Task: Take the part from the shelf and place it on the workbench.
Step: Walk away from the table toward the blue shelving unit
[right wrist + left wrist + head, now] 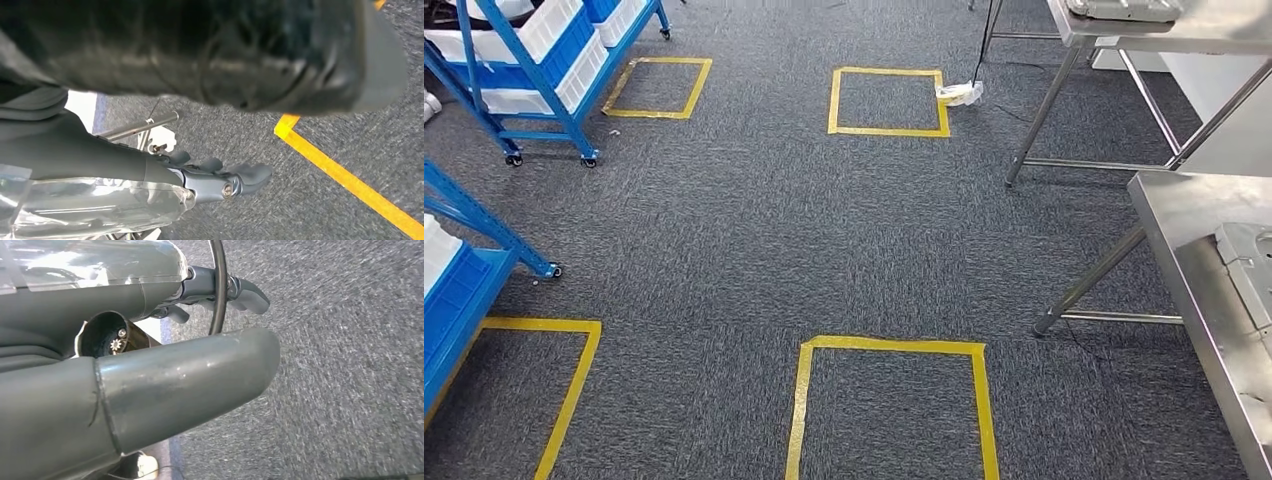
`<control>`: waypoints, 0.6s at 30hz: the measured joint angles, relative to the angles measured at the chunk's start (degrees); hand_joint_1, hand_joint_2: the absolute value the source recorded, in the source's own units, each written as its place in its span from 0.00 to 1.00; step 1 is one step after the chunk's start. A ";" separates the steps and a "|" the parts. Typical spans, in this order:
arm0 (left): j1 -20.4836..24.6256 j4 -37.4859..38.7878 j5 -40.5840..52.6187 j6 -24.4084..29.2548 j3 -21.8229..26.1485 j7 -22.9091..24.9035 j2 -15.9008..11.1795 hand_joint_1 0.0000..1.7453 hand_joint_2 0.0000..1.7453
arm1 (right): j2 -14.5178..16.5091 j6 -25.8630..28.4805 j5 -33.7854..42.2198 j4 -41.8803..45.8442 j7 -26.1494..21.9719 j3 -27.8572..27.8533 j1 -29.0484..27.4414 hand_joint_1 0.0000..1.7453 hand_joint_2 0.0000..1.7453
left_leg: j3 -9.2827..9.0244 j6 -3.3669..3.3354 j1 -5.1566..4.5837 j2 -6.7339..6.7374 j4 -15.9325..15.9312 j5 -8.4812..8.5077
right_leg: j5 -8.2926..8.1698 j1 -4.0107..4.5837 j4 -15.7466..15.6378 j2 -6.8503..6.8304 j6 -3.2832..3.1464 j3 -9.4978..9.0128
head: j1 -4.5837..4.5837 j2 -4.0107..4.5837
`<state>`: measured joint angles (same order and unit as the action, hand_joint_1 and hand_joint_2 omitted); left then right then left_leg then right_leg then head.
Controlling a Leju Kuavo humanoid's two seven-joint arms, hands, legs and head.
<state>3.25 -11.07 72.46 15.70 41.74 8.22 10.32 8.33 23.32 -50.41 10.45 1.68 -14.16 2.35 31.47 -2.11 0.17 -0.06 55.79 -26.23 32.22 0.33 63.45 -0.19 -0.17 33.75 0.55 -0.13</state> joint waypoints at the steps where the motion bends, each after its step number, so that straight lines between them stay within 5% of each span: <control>1: 0.03 0.00 -0.02 0.03 0.01 -0.01 0.01 0.00 0.00 | 0.00 -0.01 -0.01 0.00 0.00 0.00 -0.02 0.00 0.00 | -0.10 -0.11 0.01 -0.01 -0.09 -0.03 | 1.74 -0.15 3.80 0.09 0.23 1.95 | -0.01 0.00; 3: 0.11 0.01 -0.08 0.04 0.03 -0.01 0.04 0.00 0.00 | 0.01 -0.02 -0.02 -0.01 0.00 -0.01 -0.04 0.00 0.00 | -0.26 -0.14 0.02 -0.04 -0.03 -0.25 | 3.44 -0.57 9.99 0.12 0.70 5.42 | -0.01 0.00; 4: 0.10 0.01 -0.11 0.04 0.05 -0.01 0.04 0.00 0.00 | 0.01 -0.02 -0.03 -0.01 0.00 -0.01 -0.06 0.00 0.00 | -0.43 -0.10 0.05 -0.09 0.04 -0.43 | 2.70 -0.81 10.51 0.12 0.91 5.93 | -0.01 0.00; 8: 0.12 0.00 -0.20 0.09 0.13 -0.06 0.04 0.00 0.00 | 0.01 -0.01 -0.12 -0.02 0.00 -0.03 -0.08 0.00 0.00 | -1.14 0.84 0.14 -0.39 0.75 -1.56 | -4.40 -1.34 -1.90 0.22 1.22 0.51 | -0.01 0.00; 13: 0.21 0.00 -0.10 0.35 0.15 -0.19 0.07 0.00 0.00 | 0.01 -0.01 -0.16 -0.04 0.03 -0.05 -0.05 0.00 0.00 | -1.19 2.35 0.27 -0.37 1.73 -2.87 | -4.21 -0.96 -4.78 0.30 -0.39 -1.11 | 0.03 0.00; 15: 0.21 -0.01 -0.07 0.39 0.16 -0.20 0.07 0.00 0.00 | 0.01 -0.01 -0.16 -0.04 0.06 -0.06 -0.10 0.00 0.00 | 0.72 2.74 0.41 -0.27 6.12 -5.37 | -4.13 -1.05 -5.26 0.17 -1.12 -1.75 | 0.05 0.00; 18: 0.12 0.00 -0.04 0.43 0.16 -0.27 0.08 0.00 0.00 | 0.00 -0.02 -0.17 -0.04 0.07 -0.07 -0.05 0.00 0.00 | 6.59 2.94 0.44 -0.24 17.07 -9.26 | -3.62 -0.70 -5.23 0.11 -1.75 -2.22 | 0.06 0.00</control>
<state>3.36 -11.06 72.42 16.13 41.90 7.95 10.39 8.33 23.29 -50.58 10.40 1.75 -14.23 2.30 38.06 0.83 0.61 -0.30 72.85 -35.48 28.61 -0.38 58.22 -0.08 -1.92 31.53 0.60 -0.13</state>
